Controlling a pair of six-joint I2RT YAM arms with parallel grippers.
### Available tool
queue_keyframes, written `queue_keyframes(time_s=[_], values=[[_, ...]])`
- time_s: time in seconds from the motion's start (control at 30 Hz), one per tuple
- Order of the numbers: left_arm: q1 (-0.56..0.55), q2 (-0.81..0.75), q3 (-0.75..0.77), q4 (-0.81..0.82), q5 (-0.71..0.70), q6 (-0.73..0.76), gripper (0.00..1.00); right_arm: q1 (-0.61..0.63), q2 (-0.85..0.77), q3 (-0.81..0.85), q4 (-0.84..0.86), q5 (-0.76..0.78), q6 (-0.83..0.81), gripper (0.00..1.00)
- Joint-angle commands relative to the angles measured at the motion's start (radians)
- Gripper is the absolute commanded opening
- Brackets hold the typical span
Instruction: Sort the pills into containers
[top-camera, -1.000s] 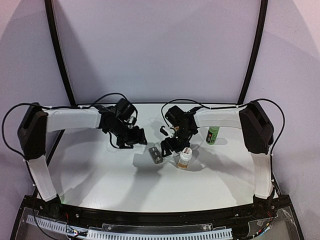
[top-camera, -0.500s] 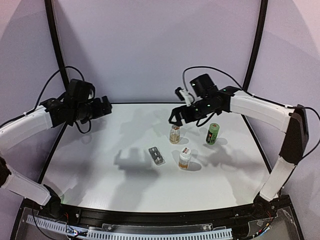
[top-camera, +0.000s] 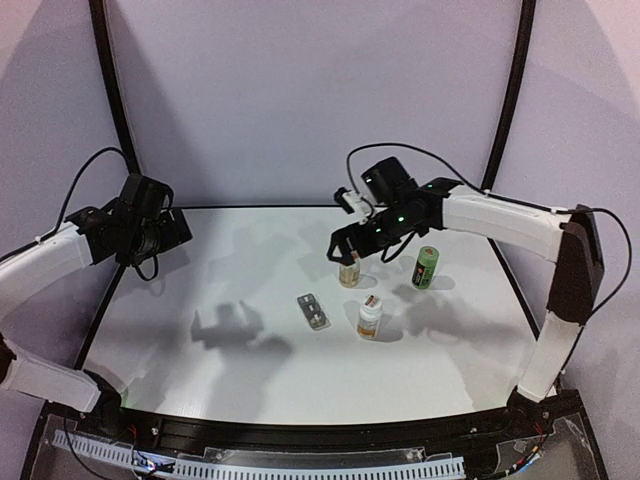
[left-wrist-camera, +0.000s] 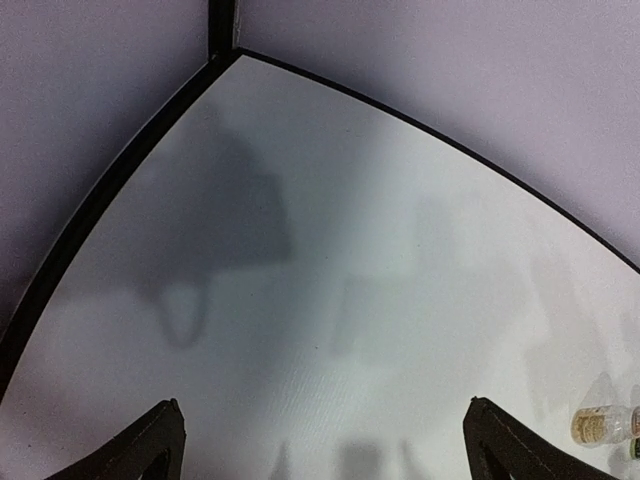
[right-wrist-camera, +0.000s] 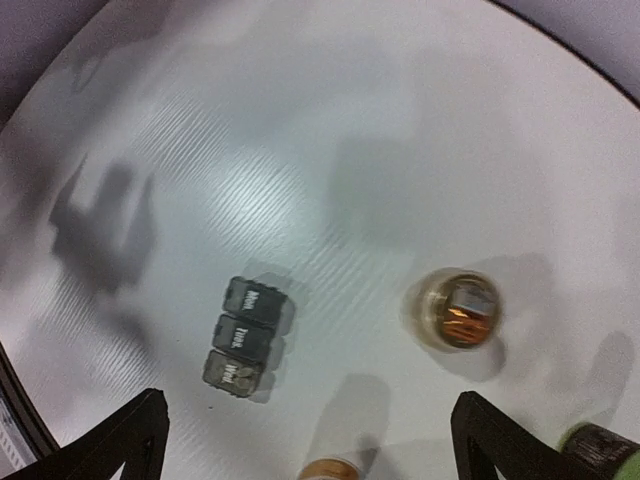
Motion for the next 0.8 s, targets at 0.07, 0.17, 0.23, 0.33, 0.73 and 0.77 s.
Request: queue_keyframes(time_s=[0.07, 0.17, 0.23, 0.33, 0.73, 0.77], values=[[0.017, -0.074, -0.058, -0.091, -0.04, -0.068, 0.99, 0.134, 0.225, 0.153, -0.149, 0.067, -0.043, 0.99], [0.02, -0.091, -0.078, -0.097, -0.032, -0.08, 0.99, 0.185, 0.334, 0.259, -0.242, 0.153, -0.054, 0.99], [0.02, -0.096, -0.083, -0.107, -0.031, -0.088, 0.99, 0.204, 0.395, 0.327, -0.299, 0.198, -0.043, 0.99], [0.022, -0.102, -0.091, -0.12, -0.027, -0.091, 0.99, 0.214, 0.451, 0.357, -0.327, 0.209, -0.021, 0.98], [0.132, -0.177, -0.245, 0.012, -0.032, -0.06, 0.99, 0.144, 0.166, 0.099, -0.052, 0.193, 0.022, 0.99], [0.164, -0.185, -0.268, 0.042, -0.029, -0.048, 0.99, 0.122, 0.104, 0.057, -0.011, 0.198, 0.022, 0.99]])
